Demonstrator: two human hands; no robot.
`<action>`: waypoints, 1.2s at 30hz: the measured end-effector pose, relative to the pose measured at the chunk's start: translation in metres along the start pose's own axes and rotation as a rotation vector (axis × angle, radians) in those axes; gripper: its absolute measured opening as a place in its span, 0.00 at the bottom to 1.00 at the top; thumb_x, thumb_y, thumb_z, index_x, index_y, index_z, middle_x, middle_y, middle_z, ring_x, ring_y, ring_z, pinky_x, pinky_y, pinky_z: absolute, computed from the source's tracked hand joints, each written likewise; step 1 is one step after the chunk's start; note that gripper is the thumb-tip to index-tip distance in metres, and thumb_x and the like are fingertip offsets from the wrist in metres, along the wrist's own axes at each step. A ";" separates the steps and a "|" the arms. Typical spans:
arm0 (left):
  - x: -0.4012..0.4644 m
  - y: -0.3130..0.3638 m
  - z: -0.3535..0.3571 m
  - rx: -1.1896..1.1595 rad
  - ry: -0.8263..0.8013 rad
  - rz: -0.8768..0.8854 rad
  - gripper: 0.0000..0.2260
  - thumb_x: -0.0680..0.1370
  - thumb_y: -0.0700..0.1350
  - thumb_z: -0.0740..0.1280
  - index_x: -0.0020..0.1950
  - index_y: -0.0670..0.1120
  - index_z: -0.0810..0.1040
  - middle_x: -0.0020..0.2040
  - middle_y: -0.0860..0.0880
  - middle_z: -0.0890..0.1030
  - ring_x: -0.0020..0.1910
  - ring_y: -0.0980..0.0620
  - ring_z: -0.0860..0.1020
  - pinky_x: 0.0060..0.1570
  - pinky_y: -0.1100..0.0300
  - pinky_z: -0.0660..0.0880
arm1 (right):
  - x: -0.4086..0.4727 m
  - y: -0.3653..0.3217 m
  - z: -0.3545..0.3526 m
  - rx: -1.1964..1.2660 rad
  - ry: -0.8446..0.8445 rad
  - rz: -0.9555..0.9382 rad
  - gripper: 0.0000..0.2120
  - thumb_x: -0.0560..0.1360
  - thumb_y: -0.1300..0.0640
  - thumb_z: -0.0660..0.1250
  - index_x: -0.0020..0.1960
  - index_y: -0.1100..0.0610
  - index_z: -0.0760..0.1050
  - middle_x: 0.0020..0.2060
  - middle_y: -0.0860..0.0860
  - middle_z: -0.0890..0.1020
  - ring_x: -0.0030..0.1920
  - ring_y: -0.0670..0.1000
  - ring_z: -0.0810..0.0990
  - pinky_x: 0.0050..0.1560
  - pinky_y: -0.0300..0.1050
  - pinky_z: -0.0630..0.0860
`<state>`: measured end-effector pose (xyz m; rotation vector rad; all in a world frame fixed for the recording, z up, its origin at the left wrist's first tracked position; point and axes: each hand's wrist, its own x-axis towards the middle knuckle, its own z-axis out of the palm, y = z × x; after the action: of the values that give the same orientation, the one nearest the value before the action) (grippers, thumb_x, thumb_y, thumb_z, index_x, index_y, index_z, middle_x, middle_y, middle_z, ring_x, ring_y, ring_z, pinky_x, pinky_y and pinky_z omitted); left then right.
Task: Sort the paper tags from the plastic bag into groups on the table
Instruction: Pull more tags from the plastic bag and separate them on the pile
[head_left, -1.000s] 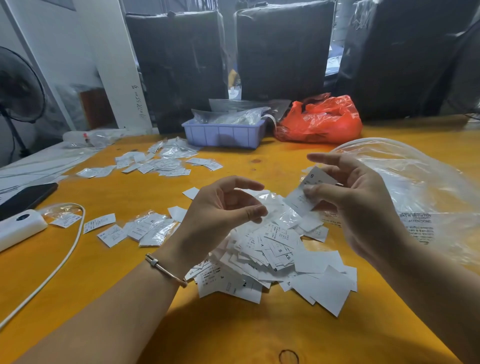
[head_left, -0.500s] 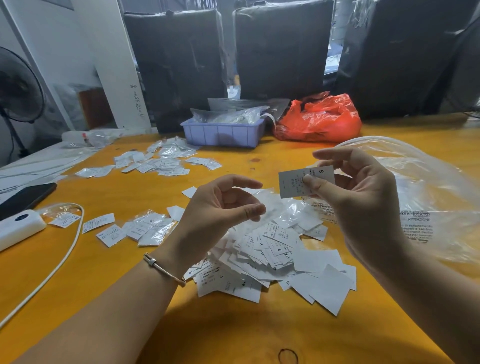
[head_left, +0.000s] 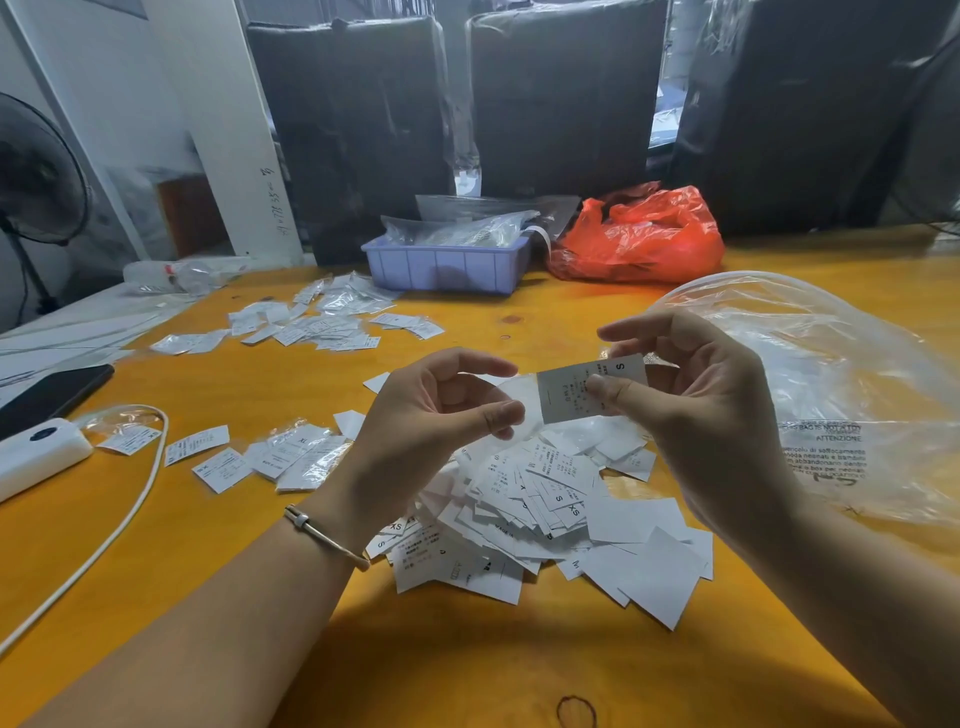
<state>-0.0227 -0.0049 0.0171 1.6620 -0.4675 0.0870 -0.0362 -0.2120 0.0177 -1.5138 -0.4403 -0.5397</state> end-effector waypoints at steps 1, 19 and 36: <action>0.000 0.000 0.000 -0.001 0.003 0.000 0.18 0.67 0.46 0.76 0.55 0.45 0.81 0.42 0.44 0.86 0.38 0.50 0.84 0.41 0.64 0.78 | 0.000 0.000 0.000 0.002 -0.011 0.008 0.15 0.68 0.70 0.73 0.49 0.54 0.80 0.40 0.47 0.81 0.38 0.47 0.84 0.37 0.40 0.79; 0.000 -0.002 0.001 0.078 -0.158 -0.095 0.11 0.70 0.45 0.75 0.48 0.40 0.81 0.39 0.46 0.86 0.37 0.50 0.83 0.37 0.65 0.75 | 0.001 0.003 0.001 0.007 -0.178 0.194 0.14 0.66 0.69 0.76 0.48 0.56 0.81 0.35 0.48 0.83 0.36 0.52 0.84 0.34 0.42 0.80; 0.000 -0.001 0.003 0.013 -0.090 -0.136 0.17 0.66 0.44 0.77 0.53 0.44 0.81 0.44 0.44 0.87 0.40 0.51 0.83 0.37 0.64 0.77 | -0.005 0.004 0.006 -0.074 -0.151 0.085 0.08 0.71 0.67 0.73 0.47 0.56 0.81 0.40 0.51 0.86 0.39 0.52 0.85 0.36 0.44 0.81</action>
<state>-0.0224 -0.0075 0.0159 1.7114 -0.4207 -0.0859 -0.0371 -0.2059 0.0116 -1.6437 -0.4745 -0.3794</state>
